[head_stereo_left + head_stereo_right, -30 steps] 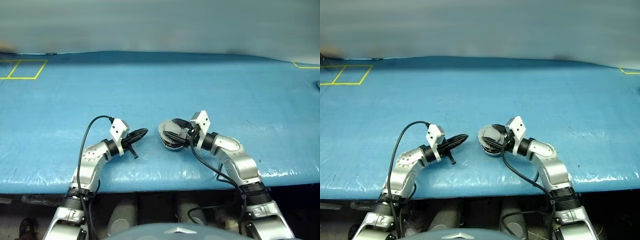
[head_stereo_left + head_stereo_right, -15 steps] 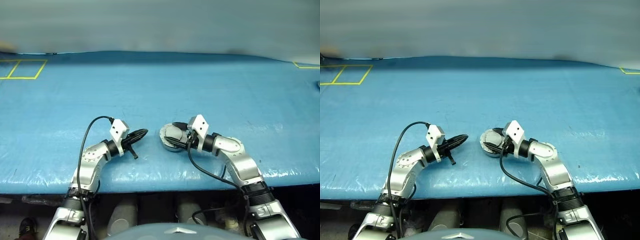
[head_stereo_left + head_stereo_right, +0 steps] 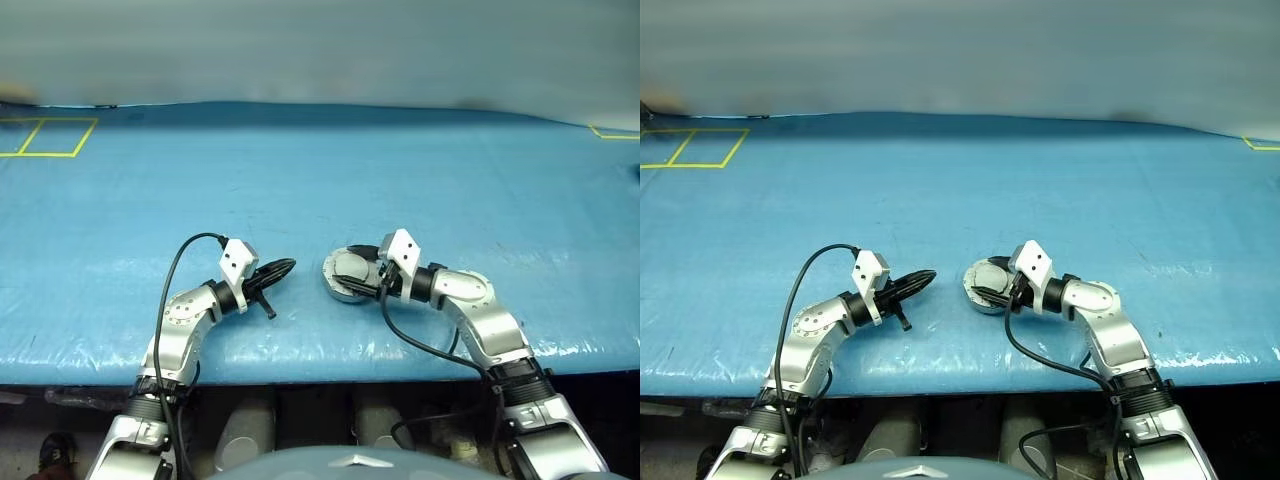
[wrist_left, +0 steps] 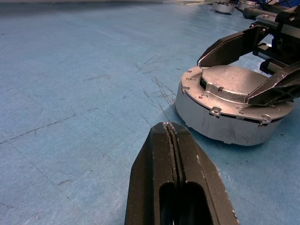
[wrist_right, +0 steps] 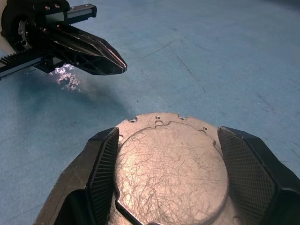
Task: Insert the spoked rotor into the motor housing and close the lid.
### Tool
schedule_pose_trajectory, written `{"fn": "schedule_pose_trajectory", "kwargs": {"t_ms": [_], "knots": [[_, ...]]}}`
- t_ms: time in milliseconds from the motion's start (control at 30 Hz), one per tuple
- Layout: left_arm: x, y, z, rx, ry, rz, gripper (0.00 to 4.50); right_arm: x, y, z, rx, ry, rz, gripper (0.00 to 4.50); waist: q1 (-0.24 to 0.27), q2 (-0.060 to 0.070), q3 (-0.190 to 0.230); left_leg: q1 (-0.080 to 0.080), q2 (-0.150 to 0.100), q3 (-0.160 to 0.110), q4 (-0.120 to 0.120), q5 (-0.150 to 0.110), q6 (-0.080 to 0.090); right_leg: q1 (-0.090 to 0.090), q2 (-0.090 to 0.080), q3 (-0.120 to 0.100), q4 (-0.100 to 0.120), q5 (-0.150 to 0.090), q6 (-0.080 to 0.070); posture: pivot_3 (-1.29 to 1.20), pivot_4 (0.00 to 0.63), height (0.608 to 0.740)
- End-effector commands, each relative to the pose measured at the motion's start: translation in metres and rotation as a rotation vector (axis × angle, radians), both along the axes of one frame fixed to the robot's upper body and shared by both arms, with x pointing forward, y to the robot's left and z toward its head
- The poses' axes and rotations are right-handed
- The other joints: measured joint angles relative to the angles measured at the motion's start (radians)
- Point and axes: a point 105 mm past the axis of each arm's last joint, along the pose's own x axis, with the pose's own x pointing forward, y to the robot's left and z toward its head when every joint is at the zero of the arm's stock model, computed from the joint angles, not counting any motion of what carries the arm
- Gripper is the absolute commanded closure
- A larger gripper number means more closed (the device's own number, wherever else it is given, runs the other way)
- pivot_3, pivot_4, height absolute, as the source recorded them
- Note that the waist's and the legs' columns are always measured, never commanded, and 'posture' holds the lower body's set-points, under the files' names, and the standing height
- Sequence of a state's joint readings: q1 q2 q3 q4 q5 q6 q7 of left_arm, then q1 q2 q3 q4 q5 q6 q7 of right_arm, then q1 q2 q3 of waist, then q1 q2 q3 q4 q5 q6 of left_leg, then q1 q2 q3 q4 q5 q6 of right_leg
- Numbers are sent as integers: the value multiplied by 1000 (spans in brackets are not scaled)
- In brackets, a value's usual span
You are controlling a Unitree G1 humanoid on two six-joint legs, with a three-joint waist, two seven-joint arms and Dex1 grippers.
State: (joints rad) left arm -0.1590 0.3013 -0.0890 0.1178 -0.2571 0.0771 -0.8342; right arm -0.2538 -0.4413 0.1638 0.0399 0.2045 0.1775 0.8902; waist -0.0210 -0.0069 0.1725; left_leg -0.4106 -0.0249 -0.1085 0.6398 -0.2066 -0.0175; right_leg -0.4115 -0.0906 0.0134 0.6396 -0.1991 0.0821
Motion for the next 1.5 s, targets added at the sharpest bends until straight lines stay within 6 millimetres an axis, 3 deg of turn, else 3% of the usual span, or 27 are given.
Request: {"fn": "schedule_pose_trajectory", "kwargs": {"t_ms": [33, 233, 333, 567, 900, 1233, 1500], "knots": [[-1, -4, 9, -13, -39, -20, 4500, 4, -6, -2, -44, -21, -21, 1480, 1, 0, 0, 0, 0, 0, 0, 0, 0, 0, 0, 0, 0, 0, 0, 0, 150, 740], [-2, -8, 11, -29, -30, -30, 4500, 7, -14, -29, -203, -34, -63, 1480, -1, 0, 0, 1, 0, 0, 1, 0, 0, 2, 0, 0, 0, 0, 0, 0, 150, 740], [-2, -8, 10, -29, -25, -33, 4500, 5, -13, -36, -202, -7, -59, 1480, -2, -1, -1, 3, 0, 0, 3, 0, 0, 4, 0, 0, 1, 0, 0, 0, 150, 740], [0, -13, 16, -70, -25, -48, 4500, 3, -14, -41, -183, 24, -70, 1480, -3, -1, -1, 11, 0, 0, 4, -3, -5, 13, -1, 0, -1, -1, 0, 0, 150, 740], [20, -42, 12, -52, 35, -142, 4500, 4, -12, -41, -162, 22, -91, 1480, -4, -2, -3, 12, 0, 0, 4, -1, -1, 14, -1, -1, -3, 0, 0, 0, 150, 740], [10, -55, -18, 62, 90, -216, 4500, -3, -19, -45, -152, 33, -139, 1480, 2, -3, -7, 12, 0, -1, -2, 0, -1, 15, -1, -2, -9, 0, 1, 0, 150, 740], [1, -68, -11, -29, 94, -265, 4500, -5, -19, -48, -162, 38, -142, 1480, 7, -5, -9, 13, 0, -1, -5, -1, -1, 17, -2, -2, -13, 0, 1, 0, 150, 740]]}}
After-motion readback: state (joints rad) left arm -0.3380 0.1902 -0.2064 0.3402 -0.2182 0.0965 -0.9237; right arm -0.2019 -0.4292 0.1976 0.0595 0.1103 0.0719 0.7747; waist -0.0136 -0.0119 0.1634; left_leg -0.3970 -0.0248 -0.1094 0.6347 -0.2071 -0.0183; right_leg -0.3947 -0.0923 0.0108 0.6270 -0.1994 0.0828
